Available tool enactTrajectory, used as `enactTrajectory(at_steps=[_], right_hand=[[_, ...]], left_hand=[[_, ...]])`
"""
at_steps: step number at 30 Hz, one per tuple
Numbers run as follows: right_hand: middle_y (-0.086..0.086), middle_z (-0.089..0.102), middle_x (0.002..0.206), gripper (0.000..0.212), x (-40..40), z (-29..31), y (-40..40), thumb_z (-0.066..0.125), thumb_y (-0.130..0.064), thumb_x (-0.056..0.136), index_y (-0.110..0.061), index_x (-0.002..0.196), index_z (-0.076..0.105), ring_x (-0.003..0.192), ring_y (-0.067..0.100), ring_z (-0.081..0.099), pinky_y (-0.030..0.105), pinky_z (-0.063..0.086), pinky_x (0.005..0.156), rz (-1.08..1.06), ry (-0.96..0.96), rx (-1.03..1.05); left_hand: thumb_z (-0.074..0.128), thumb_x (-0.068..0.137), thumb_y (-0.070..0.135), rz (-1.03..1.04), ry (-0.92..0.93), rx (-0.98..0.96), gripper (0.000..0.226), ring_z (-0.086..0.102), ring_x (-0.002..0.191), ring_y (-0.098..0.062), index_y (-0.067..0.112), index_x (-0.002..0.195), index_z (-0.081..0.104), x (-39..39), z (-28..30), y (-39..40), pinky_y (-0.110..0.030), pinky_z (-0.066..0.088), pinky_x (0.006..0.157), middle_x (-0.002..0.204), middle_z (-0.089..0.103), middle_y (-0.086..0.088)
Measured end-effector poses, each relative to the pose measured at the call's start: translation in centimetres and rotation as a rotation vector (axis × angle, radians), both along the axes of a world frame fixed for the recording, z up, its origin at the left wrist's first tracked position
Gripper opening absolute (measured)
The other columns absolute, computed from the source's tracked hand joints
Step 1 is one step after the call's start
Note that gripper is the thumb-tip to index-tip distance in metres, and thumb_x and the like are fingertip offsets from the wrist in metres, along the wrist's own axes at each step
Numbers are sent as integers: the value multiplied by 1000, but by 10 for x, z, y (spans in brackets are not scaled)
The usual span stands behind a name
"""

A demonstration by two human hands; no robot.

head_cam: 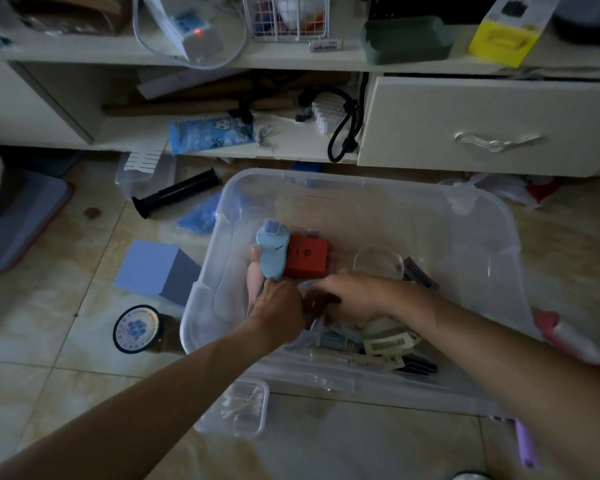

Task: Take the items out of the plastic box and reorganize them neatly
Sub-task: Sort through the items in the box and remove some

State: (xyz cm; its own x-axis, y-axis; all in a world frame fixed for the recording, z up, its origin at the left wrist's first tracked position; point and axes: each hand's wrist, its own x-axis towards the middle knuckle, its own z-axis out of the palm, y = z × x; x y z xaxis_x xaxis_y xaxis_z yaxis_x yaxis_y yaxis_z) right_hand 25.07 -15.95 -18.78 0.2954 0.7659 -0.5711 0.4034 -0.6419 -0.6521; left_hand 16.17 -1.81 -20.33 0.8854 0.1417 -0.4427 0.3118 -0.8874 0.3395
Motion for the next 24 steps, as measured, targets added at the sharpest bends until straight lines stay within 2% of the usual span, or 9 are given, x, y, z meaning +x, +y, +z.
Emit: enactTrajectory(at_steps=[2, 4, 5, 8, 11, 14, 18, 21, 24], right_hand=[[-11, 61, 98, 20, -2, -1, -4, 77, -33, 85, -27, 103, 72, 85, 4, 61, 25, 54, 77, 57, -191, 55], [-13, 52, 95, 21, -9, -11, -8, 78, -37, 83, -25, 99, 72, 78, 1, 53, 14, 42, 65, 69, -321, 166], [-12, 53, 94, 17, -13, -16, -8, 76, -34, 85, -23, 96, 70, 77, 3, 54, 14, 39, 63, 61, -363, 218], [-5, 56, 83, 20, -27, -29, -4, 72, -23, 84, -24, 83, 52, 73, 24, 63, 34, 43, 59, -48, -544, 235], [7, 50, 79, 23, -35, -39, 10, 80, -15, 62, -13, 72, 60, 70, 30, 56, 33, 33, 56, -32, -775, 245], [12, 52, 89, 17, -23, -42, 16, 70, -12, 73, -13, 83, 57, 87, 35, 57, 34, 33, 63, -75, -682, 73], [9, 66, 103, 13, -3, -22, 32, 61, -16, 88, -13, 97, 72, 93, 28, 64, 40, 56, 83, 27, -444, -172], [-2, 69, 103, 19, 5, -18, 59, 52, -24, 84, -30, 84, 70, 99, 24, 64, 46, 52, 90, -107, -498, -47], [1, 61, 131, 41, -2, -15, 85, 44, -17, 89, -42, 110, 69, 121, 28, 56, 45, 43, 105, -78, -218, -71]], left_hand=[[54, 93, 20, -47, 40, -61, 28, 59, 109, -29, 4, 109, 71, 3, 0, 0, -34, 45, 96, 114, 66, -15], [53, 90, 14, -60, 37, -72, 26, 60, 106, -28, 3, 108, 70, 2, -3, -2, -36, 46, 94, 109, 67, -14], [53, 87, 12, -48, 4, -67, 25, 61, 103, -28, 4, 105, 69, 0, -5, -2, -37, 48, 90, 105, 68, -13], [60, 78, 5, 28, -100, -68, 20, 65, 92, -24, 7, 94, 72, -2, -8, 0, -35, 54, 80, 94, 71, -9], [58, 83, 6, 20, -140, -42, 16, 65, 93, -25, 5, 91, 72, 0, -3, -2, -29, 50, 76, 93, 70, -9], [52, 92, 23, -129, -75, 61, 28, 59, 109, -29, 9, 113, 64, -3, 2, -13, -36, 45, 92, 114, 64, -11], [50, 88, 50, -244, 202, 141, 49, 52, 116, -30, 19, 125, 55, -12, 0, -14, -43, 42, 101, 125, 56, -11], [57, 88, 46, -249, 160, 168, 44, 53, 116, -29, 17, 120, 61, -14, -8, -11, -42, 40, 104, 124, 57, -11], [52, 95, 36, -270, 168, 198, 42, 47, 128, -30, 11, 128, 58, -16, -10, -13, -41, 36, 110, 134, 53, -14]])
